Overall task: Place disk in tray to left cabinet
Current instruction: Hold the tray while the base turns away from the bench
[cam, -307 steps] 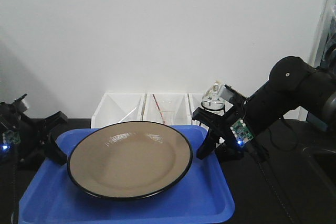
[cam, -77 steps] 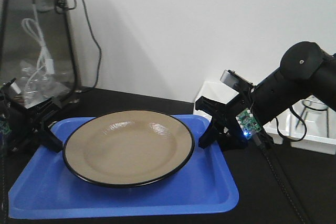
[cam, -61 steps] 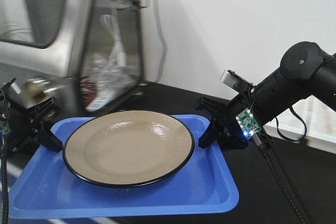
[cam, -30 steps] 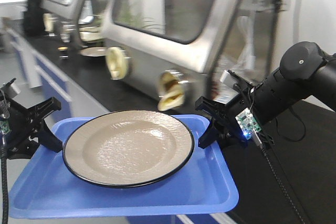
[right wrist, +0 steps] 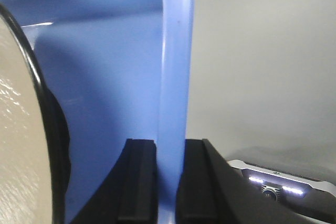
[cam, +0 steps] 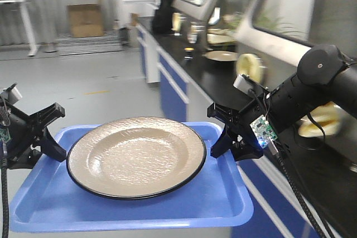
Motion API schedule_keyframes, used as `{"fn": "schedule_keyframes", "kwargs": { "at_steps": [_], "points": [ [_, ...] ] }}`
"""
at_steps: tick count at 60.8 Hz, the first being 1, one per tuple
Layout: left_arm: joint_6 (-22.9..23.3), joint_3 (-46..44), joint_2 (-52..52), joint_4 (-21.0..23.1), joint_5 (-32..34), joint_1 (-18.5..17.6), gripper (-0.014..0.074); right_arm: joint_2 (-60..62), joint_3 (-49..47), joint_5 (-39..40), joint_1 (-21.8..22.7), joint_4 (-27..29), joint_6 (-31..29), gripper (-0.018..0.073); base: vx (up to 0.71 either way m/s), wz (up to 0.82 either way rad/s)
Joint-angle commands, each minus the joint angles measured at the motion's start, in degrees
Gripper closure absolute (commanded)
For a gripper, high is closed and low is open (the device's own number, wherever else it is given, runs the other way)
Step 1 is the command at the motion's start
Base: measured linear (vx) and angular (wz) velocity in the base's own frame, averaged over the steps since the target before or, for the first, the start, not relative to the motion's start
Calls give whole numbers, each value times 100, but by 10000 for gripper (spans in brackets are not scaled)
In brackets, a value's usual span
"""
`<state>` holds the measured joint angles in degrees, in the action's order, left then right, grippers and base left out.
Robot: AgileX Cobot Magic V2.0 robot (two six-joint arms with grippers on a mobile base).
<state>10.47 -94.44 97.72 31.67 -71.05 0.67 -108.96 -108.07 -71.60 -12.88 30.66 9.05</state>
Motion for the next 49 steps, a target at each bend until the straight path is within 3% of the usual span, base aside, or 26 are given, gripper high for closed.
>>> {"fn": "schedule_keyframes", "kwargs": {
  "at_steps": [1,27,49],
  "points": [
    [57,-214,-285,902,207,-102,597,339,-211,-107,-125,854,-78,564,13,72],
    [57,-214,-285,902,200,-102,597,339,-211,-113,-125,854,-78,564,20,59],
    [57,-214,-285,902,123,-102,597,339,-211,-125,-125,854,-78,564,33,26]
  ]
}}
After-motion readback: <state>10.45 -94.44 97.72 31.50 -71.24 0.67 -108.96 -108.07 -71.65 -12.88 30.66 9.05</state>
